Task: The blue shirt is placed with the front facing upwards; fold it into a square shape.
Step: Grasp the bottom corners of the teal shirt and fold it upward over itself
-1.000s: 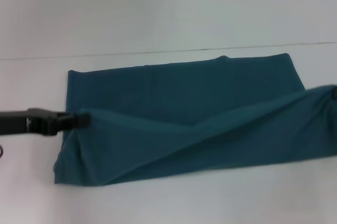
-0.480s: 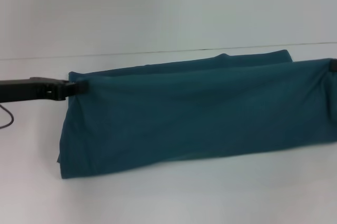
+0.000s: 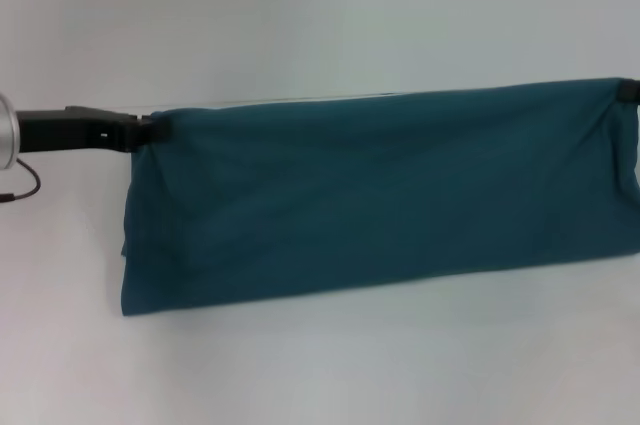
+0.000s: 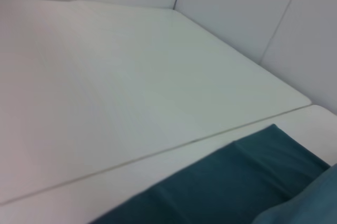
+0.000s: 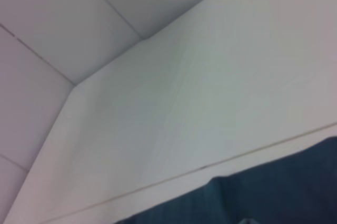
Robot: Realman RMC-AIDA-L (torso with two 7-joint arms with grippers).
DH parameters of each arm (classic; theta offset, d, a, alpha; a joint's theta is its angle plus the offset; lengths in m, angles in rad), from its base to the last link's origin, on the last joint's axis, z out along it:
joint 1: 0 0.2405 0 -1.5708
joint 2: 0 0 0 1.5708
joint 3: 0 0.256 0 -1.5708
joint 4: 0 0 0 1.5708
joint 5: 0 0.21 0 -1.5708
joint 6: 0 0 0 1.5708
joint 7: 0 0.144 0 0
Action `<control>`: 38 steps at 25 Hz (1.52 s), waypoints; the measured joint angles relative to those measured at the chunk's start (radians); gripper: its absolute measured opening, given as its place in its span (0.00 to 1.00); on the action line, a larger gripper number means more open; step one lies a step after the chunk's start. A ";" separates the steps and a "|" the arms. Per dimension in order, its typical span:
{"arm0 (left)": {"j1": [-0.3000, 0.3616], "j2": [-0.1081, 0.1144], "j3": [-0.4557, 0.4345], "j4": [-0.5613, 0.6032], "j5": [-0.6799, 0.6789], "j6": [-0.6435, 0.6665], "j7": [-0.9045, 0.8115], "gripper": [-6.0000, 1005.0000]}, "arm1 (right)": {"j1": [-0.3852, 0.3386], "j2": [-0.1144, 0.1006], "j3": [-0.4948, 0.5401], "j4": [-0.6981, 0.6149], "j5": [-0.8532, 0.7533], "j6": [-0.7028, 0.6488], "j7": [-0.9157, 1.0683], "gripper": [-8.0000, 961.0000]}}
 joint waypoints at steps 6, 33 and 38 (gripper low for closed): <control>-0.029 0.006 0.029 -0.029 0.000 -0.083 -0.001 0.07 | 0.037 0.009 0.000 0.000 0.003 0.059 0.016 0.16; -0.089 -0.033 0.101 -0.156 -0.006 -0.413 0.114 0.14 | 0.161 0.057 -0.115 0.156 0.014 0.490 -0.025 0.21; -0.090 -0.140 0.104 -0.153 -0.006 -0.630 0.249 0.15 | 0.192 0.097 -0.121 0.220 0.029 0.662 -0.172 0.22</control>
